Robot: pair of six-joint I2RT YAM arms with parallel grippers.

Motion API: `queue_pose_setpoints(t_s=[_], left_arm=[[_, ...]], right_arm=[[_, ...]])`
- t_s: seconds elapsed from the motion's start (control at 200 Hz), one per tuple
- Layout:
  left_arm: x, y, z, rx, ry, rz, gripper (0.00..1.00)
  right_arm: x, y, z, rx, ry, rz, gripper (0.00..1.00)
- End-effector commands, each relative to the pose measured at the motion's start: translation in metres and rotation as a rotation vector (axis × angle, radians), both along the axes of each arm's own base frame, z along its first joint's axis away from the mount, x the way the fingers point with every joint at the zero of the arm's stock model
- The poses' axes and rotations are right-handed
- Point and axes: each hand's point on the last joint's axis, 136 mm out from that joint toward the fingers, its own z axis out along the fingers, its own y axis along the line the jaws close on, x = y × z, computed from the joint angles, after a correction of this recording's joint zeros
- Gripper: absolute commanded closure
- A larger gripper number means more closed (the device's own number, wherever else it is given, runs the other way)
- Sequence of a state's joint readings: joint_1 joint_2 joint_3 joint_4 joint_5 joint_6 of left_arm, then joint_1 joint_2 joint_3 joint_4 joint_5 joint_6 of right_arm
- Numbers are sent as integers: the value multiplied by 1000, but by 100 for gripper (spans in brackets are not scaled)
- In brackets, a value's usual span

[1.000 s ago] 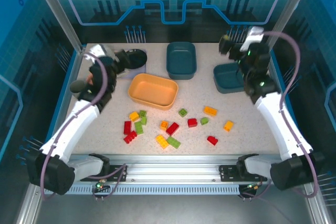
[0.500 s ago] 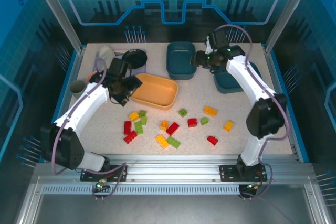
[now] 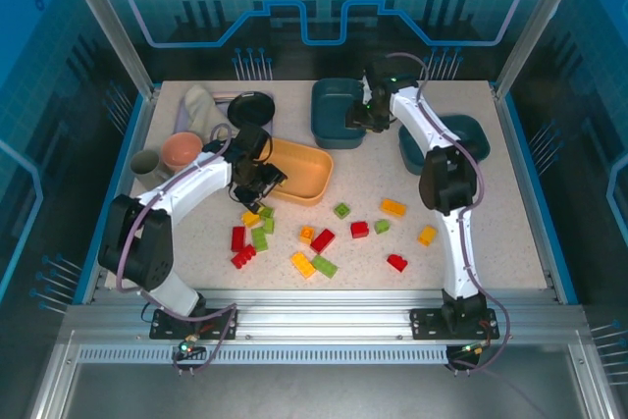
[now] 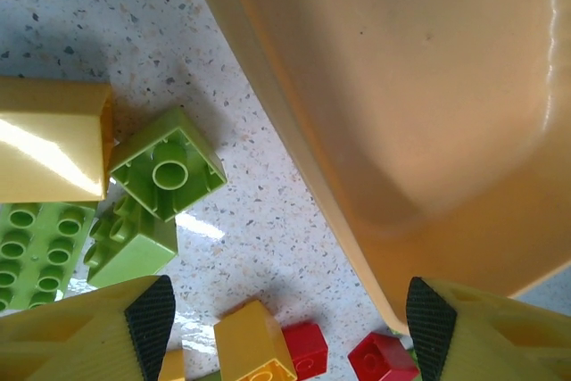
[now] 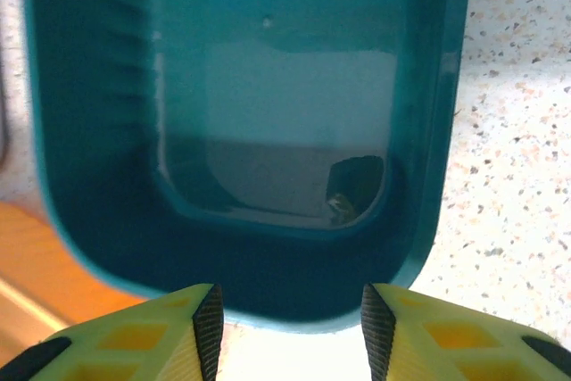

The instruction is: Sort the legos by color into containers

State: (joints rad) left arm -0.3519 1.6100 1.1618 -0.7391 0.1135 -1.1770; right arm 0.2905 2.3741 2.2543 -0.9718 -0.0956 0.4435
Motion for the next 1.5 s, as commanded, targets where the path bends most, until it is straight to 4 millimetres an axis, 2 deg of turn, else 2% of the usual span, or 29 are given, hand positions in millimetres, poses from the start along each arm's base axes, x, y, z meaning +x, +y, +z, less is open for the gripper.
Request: queue_pose_setpoints(t_s=[0.0,0.27,0.44,0.595,0.755,0.815,0.87,1.025,1.135,1.3,1.32,1.33,1.355,1.49], left_arm=[[5,-6,-3,-13,0,4,28],[8,-8,-3,-5,-18,0,28],[9,-7,-2,4,-24,1,28],[11,-8,0,-1,-36,-3,28],[10,-9,-3,-8,-36,-9,28],[10,-9,-4,-5,-35,-11,28],[11,-9,-4,-4,-37,-12,28],[16,-8,-4,7,-44,-8,29],[20,-7,-6,8,-43,7,33],[24,-9,-15,-6,-23,33,38],[24,-10,-16,-10,-22,34,39],[24,-10,-17,-11,-20,36,40],[25,-11,-19,-17,-15,41,40],[29,-14,-27,-28,-8,58,47]], right_arm=[[-1,-26,-8,-56,51,-36,54],[15,-32,10,-10,-25,-27,48],[25,-41,-14,-7,27,-59,50],[37,-33,-25,24,22,-30,55],[39,-30,-36,35,37,-38,58],[39,-28,-37,37,39,-40,62],[39,-28,-37,29,35,-41,69],[39,-29,-14,1,-14,-42,100],[38,-36,14,-25,-71,-57,100],[30,-51,69,-23,-162,-79,100],[29,-53,69,-29,-160,-80,100],[28,-54,80,-26,-178,-80,100],[25,-56,89,-28,-191,-82,100],[7,-63,114,-24,-216,-82,100]])
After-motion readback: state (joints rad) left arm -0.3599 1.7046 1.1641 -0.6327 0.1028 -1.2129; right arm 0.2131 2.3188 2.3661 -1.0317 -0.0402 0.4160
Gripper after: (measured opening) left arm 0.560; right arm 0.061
